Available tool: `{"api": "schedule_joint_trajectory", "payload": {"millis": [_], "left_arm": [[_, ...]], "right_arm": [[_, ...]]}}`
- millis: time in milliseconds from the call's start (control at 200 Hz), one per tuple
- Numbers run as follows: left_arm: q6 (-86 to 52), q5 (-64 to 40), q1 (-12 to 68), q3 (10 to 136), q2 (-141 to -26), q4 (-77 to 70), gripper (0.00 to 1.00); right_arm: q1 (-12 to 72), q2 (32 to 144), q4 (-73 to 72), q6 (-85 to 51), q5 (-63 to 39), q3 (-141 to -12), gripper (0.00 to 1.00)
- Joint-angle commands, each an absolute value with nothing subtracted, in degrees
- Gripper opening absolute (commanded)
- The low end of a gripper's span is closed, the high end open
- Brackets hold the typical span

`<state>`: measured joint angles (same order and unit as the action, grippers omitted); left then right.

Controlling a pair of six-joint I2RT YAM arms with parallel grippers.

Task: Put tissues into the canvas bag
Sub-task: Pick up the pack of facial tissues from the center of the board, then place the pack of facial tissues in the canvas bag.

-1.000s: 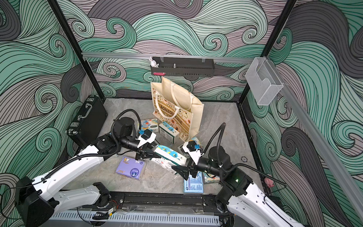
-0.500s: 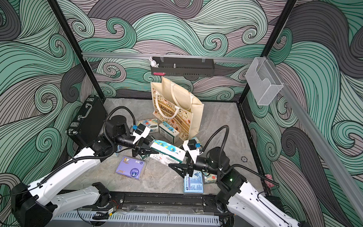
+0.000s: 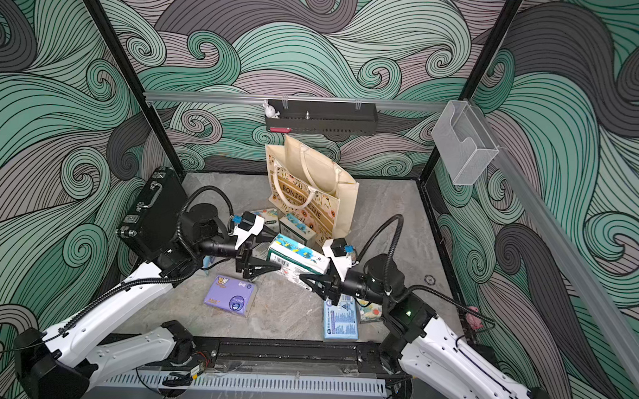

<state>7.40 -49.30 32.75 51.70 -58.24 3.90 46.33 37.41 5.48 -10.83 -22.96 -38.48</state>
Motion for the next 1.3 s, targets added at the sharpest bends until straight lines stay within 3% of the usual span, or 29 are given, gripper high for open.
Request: {"api": "schedule_joint_trajectory", "payload": {"millis": [0,145,300,615,1146,1206,1296], "left_arm": [[4.56,-25.98,32.05,51.66,-55.59,5.9,0.86],[2.01,-15.06,30.82,49.29,-51.88,4.65,0.86],[1.27,-18.78,30.0,46.14,-50.24,-1.42,0.86],[1.62,-22.87,29.97,47.79,-51.62,0.71,0.84],[2.3,-29.16,30.06,46.99,-49.78,-1.44,0.78],[2.29,-29.14,30.06,46.78,-49.74,-1.52,0.78],[2.4,-29.09,30.06,46.91,-49.95,-1.54,0.78]], "right_arm": [[46.06,40.09,17.66,-2.79,-12.05,-47.95,0.49],[45.12,50.05,29.34,4.83,-1.48,-63.62,0.47],[43.0,63.27,34.88,11.8,5.37,-80.0,0.47],[34.88,87.21,49.63,18.43,9.98,-110.69,0.5],[27.87,95.27,52.41,18.68,2.39,-115.04,0.58],[27.6,95.51,52.37,18.42,1.92,-115.46,0.6],[27.49,95.85,52.43,18.0,1.45,-116.38,0.74]]}}
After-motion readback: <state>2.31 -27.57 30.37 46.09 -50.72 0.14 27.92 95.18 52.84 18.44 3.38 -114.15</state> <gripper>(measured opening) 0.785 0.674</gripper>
